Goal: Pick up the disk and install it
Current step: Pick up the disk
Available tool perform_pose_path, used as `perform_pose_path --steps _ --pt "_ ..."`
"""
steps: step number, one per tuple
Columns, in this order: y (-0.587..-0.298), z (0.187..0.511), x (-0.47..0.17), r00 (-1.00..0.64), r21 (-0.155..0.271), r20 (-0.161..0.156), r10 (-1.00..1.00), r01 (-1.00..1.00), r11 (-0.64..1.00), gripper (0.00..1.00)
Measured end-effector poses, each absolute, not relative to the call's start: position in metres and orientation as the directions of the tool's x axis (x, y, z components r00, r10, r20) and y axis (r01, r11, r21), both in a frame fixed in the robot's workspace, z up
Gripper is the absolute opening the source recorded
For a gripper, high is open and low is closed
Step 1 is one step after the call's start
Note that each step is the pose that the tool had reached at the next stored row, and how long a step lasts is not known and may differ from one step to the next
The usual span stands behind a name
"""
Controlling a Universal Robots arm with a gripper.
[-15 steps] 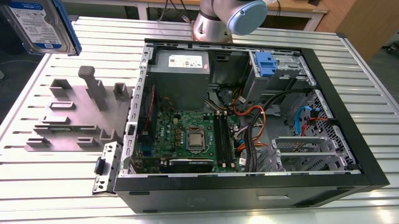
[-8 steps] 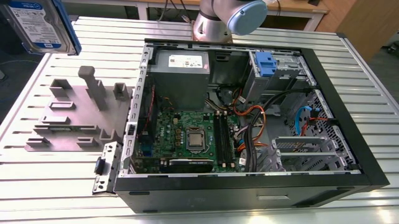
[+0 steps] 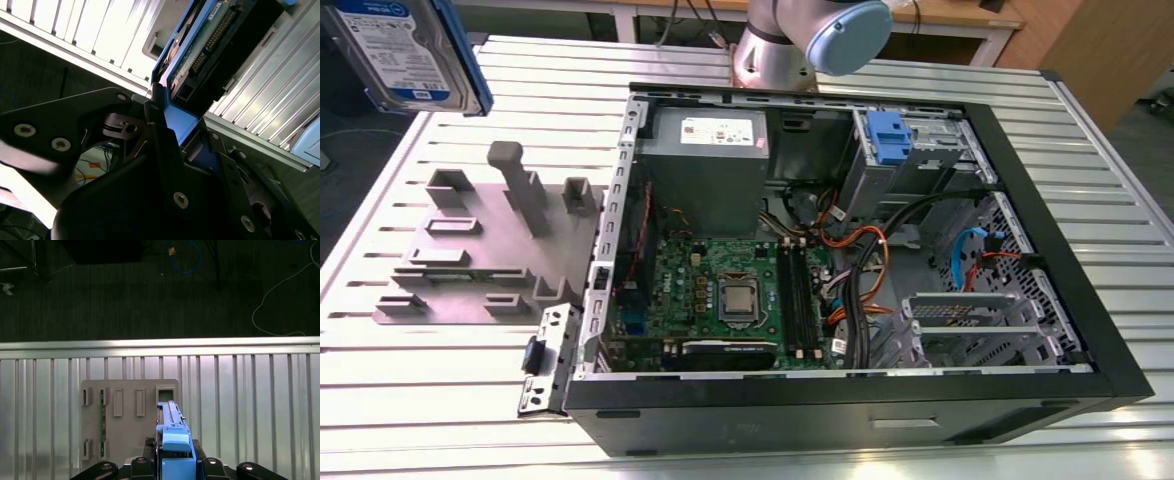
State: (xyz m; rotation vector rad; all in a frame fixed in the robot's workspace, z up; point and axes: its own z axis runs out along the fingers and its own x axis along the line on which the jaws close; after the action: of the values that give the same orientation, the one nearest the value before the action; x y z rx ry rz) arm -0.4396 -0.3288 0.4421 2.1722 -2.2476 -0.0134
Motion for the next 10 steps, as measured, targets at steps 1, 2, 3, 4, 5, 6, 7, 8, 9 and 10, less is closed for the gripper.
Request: perform_pose_path --steps 1,2,3,4,5,6,7,8,9,10 --pt "-0.329 0.443 -0.440 -0.034 0.017 0.005 -0.999 -0.999 0.034 0.37" --pt "-0.329 0.444 -0.440 -0.034 0.017 0.005 -0.999 -0.999 0.034 0.37" --pt "-0.329 0.445 -0.440 -0.034 0.017 0.005 -0.999 -0.999 0.035 0.37" --pt "-0.329 0.446 -0.440 -0.035 0.017 0.005 -0.999 -0.999 0.035 0.37" --pt "-0.329 0.447 -0.440 -0.035 0.017 0.005 -0.999 -0.999 0.035 0.37" --pt "-0.329 0.448 -0.440 -0.035 0.017 0.005 -0.999 -0.999 0.035 0.37" --pt "-0.329 0.449 -0.440 -0.035 0.017 0.005 -0.999 -0.999 0.035 0.37" --pt "-0.329 0.451 -0.440 -0.035 0.017 0.005 -0.999 -0.999 0.035 0.37" --pt "-0.329 0.452 -0.440 -0.035 0.017 0.005 -0.999 -0.999 0.035 0.37" --pt "-0.329 0.454 -0.440 -0.035 0.017 0.005 -0.999 -0.999 0.035 0.37"
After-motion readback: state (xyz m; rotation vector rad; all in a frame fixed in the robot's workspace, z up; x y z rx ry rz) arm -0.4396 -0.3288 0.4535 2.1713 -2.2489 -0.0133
